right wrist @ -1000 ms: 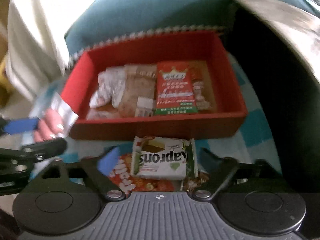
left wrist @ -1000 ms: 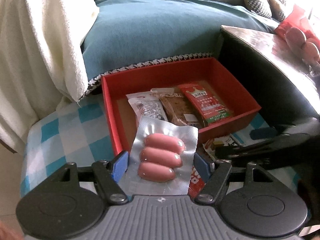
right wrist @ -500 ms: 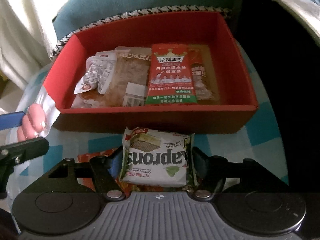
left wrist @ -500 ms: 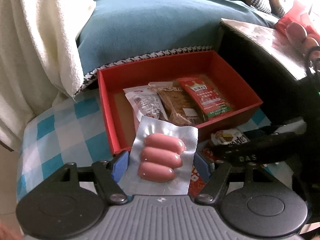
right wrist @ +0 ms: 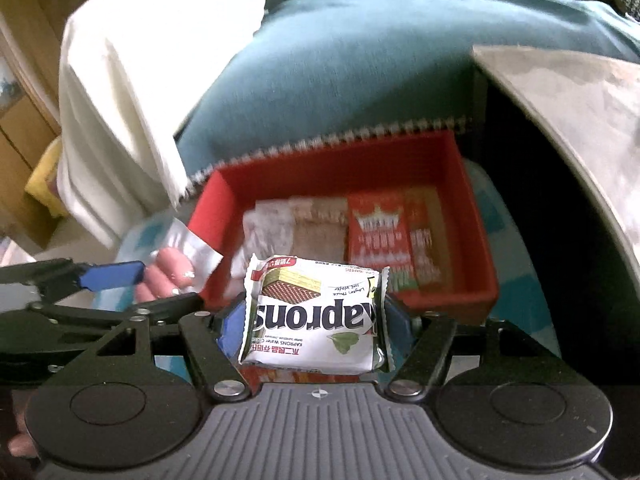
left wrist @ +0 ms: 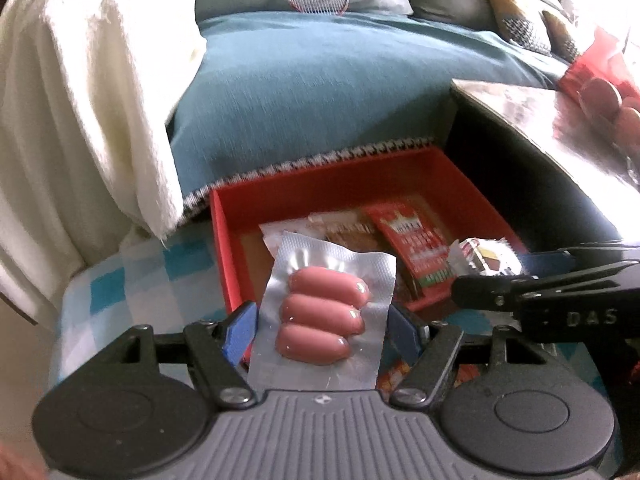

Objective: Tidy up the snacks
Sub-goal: 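Carry the sausage pack and Kapron wafer over the red tray with both grippers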

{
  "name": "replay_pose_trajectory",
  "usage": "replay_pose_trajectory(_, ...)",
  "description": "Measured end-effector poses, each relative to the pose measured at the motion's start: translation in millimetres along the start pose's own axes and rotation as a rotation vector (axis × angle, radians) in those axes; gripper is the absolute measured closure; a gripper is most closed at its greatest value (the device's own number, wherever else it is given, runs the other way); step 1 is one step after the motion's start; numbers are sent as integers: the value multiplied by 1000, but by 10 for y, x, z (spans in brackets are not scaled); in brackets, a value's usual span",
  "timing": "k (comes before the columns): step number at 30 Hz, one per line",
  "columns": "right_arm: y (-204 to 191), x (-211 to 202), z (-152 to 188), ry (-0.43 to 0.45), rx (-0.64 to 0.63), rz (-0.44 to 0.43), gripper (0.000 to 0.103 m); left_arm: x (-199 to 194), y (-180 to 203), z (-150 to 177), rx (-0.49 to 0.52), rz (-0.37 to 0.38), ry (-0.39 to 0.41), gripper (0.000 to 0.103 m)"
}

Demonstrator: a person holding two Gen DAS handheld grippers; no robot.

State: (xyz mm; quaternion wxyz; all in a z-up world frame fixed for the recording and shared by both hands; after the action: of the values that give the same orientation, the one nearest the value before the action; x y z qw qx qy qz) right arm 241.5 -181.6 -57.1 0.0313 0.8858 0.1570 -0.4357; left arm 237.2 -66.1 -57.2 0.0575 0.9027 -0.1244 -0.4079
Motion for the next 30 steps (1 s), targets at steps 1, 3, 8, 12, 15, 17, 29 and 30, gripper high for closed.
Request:
replay_pose_trajectory(1,4,-11,-50,11,-4,5,28,14,4,-38,1,-4,8,38)
replay_pose_trajectory(3,21,-29,-123,33,-3,9,28,44,21,-124,10,-13,25,38)
replay_pose_trajectory(8,138,-13,-303,66,10,25,28,166,77,-312,18,-20,48,38)
replay_pose_trajectory(12,248,60,-394,73,17,41,27,289,95,-413,27,-38,60,38)
replay_pose_trajectory(15,329,148,-436,65,12,56,27,413,98,-460,30,-52,58,38)
replay_pose_trajectory(17,393,224,-454,54,11,67,27,517,101,-482,30,-59,49,38)
replay_pose_trajectory(29,671,782,-347,-42,0,99,27,1074,151,-386,56,-110,-18,38)
replay_pose_trajectory(30,674,818,-332,-48,-1,98,27,1101,151,-372,60,-114,-23,38)
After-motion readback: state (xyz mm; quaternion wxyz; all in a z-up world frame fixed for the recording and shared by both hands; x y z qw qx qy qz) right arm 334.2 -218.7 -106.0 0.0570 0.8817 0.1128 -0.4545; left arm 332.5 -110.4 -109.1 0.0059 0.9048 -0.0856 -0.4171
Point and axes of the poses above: each gripper's, at about its wrist camera, not at the fingertips, and x roughly the way its jaws point, y to its right, z to its underside, the point moved 10 cm from there along x, roughly the way its jaws point, and after that the axes turned 10 degrees about -x, right-handed, at the moved point
